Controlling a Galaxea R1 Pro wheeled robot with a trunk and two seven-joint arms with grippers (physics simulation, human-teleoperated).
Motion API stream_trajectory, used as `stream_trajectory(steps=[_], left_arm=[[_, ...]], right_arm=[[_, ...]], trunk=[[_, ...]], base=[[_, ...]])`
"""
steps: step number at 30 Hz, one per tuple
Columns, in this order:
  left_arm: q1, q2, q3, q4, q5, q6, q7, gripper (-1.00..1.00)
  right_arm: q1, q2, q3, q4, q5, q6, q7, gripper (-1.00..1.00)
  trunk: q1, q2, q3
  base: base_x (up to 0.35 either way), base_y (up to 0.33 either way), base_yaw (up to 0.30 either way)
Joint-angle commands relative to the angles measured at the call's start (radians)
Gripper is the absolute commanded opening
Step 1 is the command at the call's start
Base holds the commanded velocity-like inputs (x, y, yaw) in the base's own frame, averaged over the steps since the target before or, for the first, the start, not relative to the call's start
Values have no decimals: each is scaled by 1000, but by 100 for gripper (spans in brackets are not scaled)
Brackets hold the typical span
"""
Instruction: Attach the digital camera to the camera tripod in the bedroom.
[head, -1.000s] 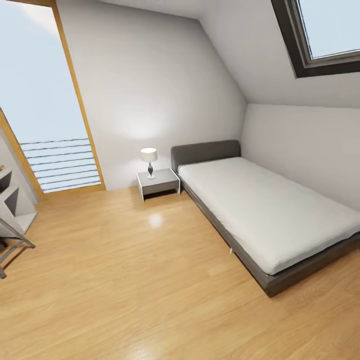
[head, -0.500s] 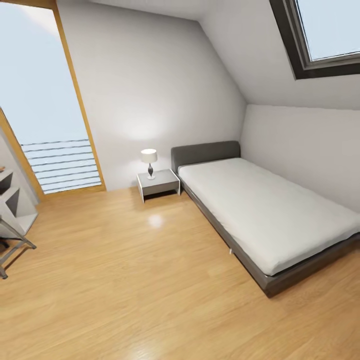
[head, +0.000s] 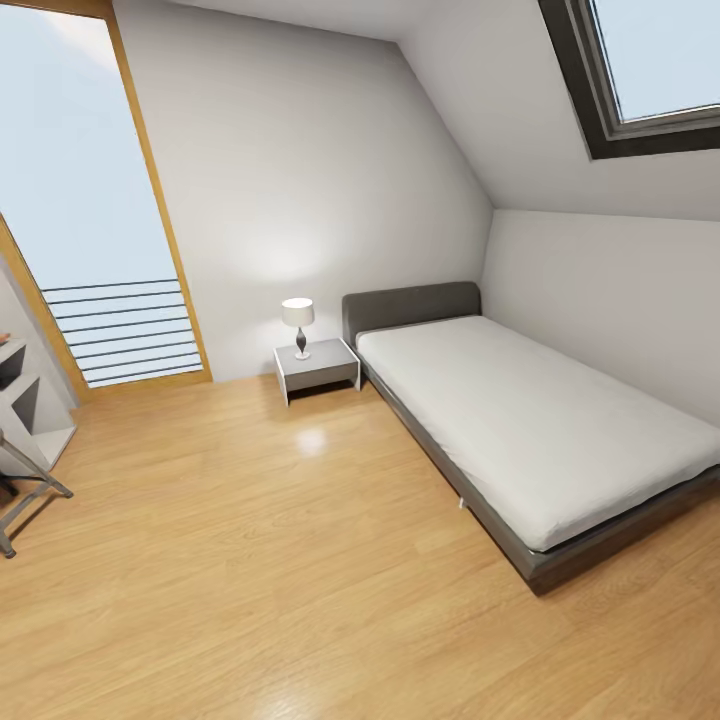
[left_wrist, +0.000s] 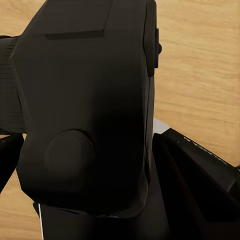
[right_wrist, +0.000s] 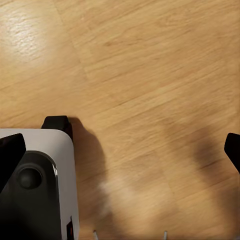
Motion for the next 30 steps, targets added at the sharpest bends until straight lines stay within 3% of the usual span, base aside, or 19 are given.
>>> stream_trajectory(steps=[1,8,16,22,30], left_arm=[[-1,0,-9,0,5,4,1,-100],[-1,0,-9,0,4,4,2,-100],[0,0,-10,0,-8,4,1,-100],[-1,0,-10,0,-9,-6,1,-100],[0,-2,-10,0,-6,-33,1,-100]], right_arm=[[-1,0,-9,3,9,-6,2,100],[-1,-1,-9,3,9,-7,2,100],[-1,1,-9,3,8,-5,0,100],[-1,25,-9,3,7,-7,0,100],[-1,33,-9,3,8,-8,1,100]], trunk=[[0,-1,-1],[0,-1,-1],[0,-1,-1],[0,-1,-1],[0,-1,-1]], base=[[0,0,0],[17,0,0],[254,0,0],[316,0,0],[166,0,113]])
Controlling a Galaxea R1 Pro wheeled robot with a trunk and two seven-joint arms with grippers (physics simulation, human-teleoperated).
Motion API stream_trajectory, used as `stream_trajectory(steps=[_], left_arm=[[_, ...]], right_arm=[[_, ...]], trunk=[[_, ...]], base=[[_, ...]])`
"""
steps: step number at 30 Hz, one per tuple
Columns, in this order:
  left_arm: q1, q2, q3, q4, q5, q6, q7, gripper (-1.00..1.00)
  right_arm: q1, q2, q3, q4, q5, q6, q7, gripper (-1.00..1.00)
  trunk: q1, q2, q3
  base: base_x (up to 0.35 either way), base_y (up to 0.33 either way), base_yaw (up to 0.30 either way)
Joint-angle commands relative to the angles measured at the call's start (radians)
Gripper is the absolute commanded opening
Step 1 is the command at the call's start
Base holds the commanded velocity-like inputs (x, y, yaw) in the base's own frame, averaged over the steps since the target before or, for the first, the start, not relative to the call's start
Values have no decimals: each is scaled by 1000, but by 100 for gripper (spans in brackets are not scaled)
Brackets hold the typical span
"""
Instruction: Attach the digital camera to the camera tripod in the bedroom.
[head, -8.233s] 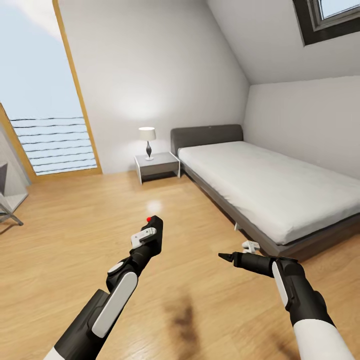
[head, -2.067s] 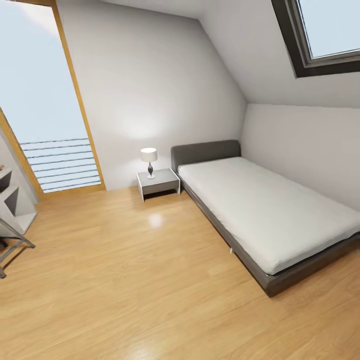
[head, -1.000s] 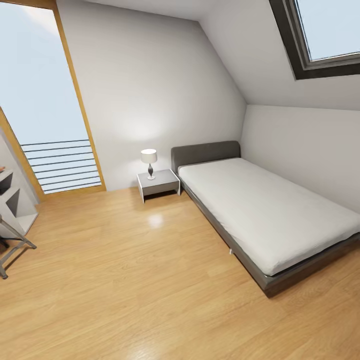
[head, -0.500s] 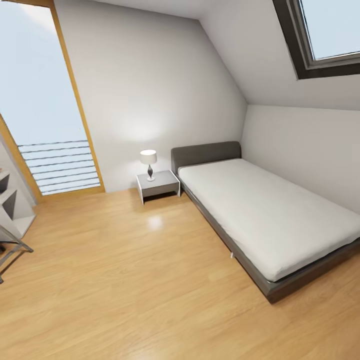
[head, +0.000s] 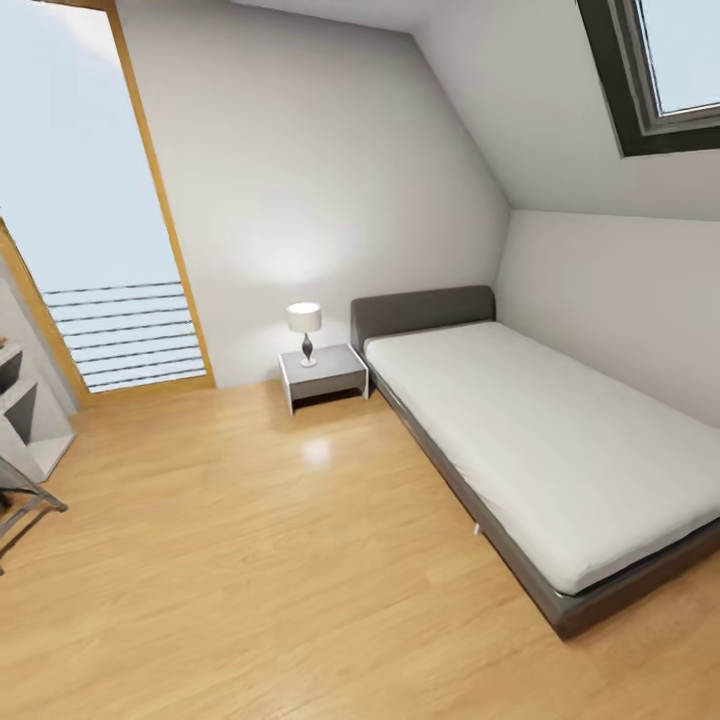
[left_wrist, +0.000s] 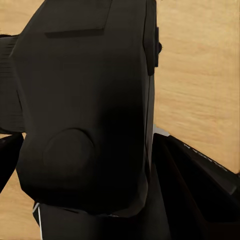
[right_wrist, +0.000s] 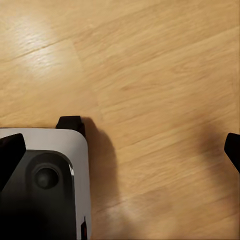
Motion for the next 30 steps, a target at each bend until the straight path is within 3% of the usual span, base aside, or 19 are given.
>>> stream_trajectory(steps=[1,20,30], left_arm=[[-1,0,-9,0,6,0,1,-100],[-1,-1,-9,0,8,-1,1,-100],[-1,-2,-8,0,8,-1,1,-100]], right_arm=[[-1,-1,-9,3,9,-6,2,100],[-1,-2,-7,3,9,-6,3,100],[-1,-1,-7,3,10,-6,3,100]], trunk=[[0,-1,-1],[0,-1,-1],[0,-1,-1]], base=[[25,0,246],[3,-1,269],[0,-127,273]])
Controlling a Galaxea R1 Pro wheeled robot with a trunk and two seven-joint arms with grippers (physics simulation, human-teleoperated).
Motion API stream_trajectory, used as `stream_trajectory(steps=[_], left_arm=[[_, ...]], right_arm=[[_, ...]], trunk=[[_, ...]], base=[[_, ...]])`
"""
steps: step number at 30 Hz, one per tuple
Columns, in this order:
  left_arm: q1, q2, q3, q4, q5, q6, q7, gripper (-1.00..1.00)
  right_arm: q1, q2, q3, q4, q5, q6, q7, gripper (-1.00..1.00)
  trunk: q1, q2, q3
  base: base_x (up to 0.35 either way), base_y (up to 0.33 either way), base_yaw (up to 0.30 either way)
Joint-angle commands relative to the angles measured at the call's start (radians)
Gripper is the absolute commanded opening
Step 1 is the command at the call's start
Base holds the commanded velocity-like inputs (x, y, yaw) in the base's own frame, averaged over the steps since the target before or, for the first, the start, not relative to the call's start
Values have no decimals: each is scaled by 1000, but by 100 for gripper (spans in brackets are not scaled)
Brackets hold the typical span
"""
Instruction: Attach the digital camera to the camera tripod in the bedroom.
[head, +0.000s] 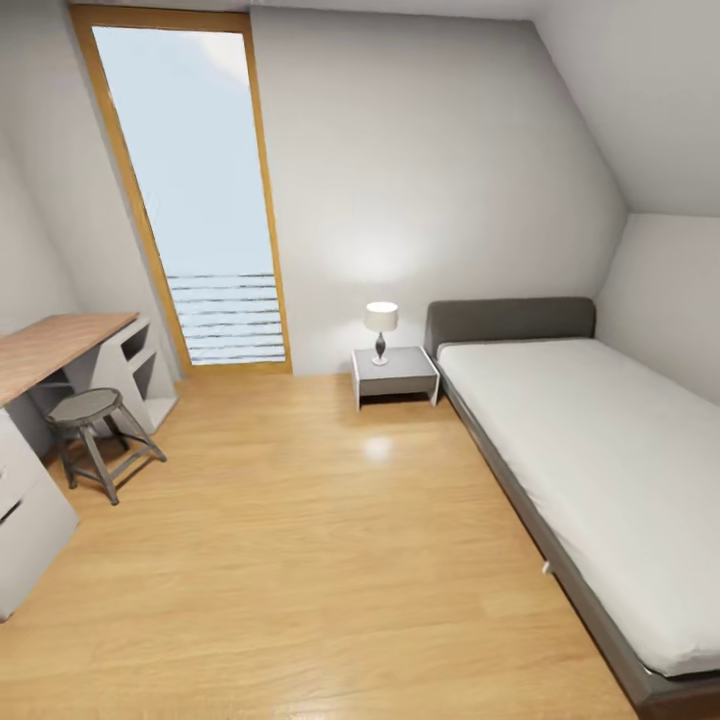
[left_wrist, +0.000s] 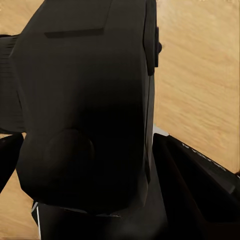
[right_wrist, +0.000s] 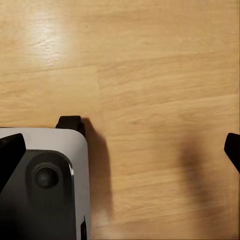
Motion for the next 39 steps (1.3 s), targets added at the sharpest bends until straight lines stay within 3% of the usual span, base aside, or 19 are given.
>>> stream_trajectory(steps=[1,39], left_arm=[[-1,0,-8,0,5,0,1,-100],[-1,-5,-3,1,16,12,4,-100]], right_arm=[[-1,-1,-8,3,9,-6,2,100],[-1,-3,-8,3,9,-6,1,100]], trunk=[[0,-1,-1],[0,-1,-1]], base=[[0,-45,273],[0,-3,273]])
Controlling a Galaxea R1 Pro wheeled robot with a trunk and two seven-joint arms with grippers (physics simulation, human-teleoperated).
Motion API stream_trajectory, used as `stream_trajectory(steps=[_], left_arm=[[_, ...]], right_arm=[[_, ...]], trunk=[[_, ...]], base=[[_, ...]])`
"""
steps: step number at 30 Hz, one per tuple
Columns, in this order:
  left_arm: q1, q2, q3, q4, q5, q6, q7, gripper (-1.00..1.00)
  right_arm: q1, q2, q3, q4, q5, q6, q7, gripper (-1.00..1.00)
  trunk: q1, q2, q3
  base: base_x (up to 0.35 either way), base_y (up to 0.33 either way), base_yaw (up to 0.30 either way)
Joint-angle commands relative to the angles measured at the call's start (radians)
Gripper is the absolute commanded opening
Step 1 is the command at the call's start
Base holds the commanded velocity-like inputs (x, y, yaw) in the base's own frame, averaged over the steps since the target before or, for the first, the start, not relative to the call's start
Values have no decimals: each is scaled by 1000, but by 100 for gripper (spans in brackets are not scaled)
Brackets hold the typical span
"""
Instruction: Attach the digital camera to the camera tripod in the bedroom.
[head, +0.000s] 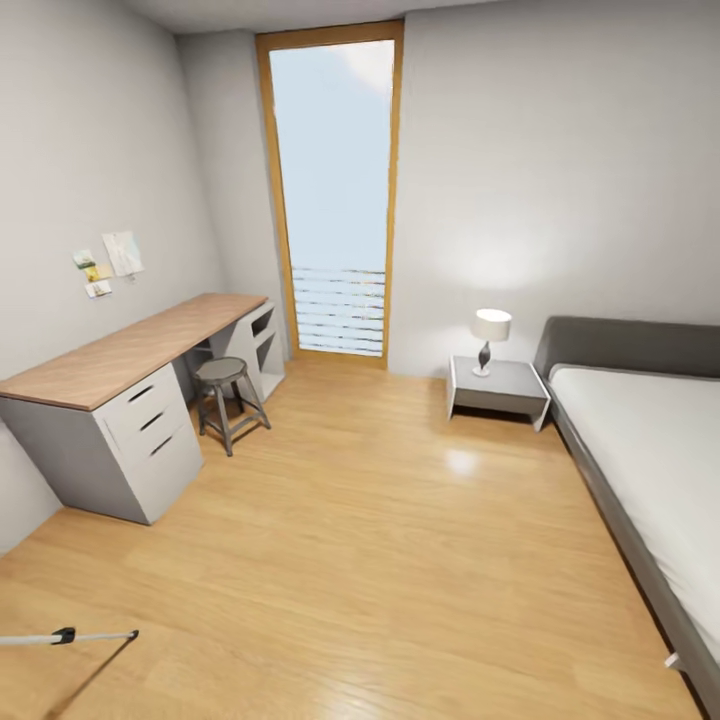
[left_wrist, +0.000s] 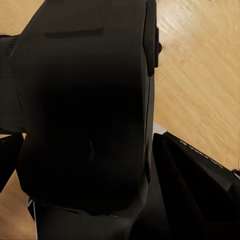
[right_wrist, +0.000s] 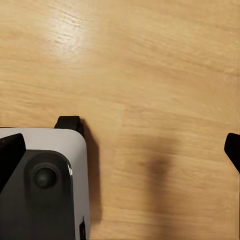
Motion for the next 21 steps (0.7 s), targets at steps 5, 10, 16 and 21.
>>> stream_trajectory(steps=[5,10,16,21], left_arm=[[2,-5,-8,1,5,-1,3,-100],[18,-8,-8,1,5,-8,6,-100],[22,-11,-8,1,5,-9,5,-100],[24,-13,-8,1,5,-10,5,-100]], right_arm=[[0,-8,-8,3,9,-7,3,100],[13,-5,-7,3,9,-11,-3,100],[14,-4,-7,3,9,-15,-24,100],[14,-1,-7,3,9,-16,-28,100]], trunk=[[0,-1,-1],[0,-1,-1],[0,-1,-1],[0,-1,-1]], base=[[0,0,272],[0,0,272],[0,0,272],[0,0,272]])
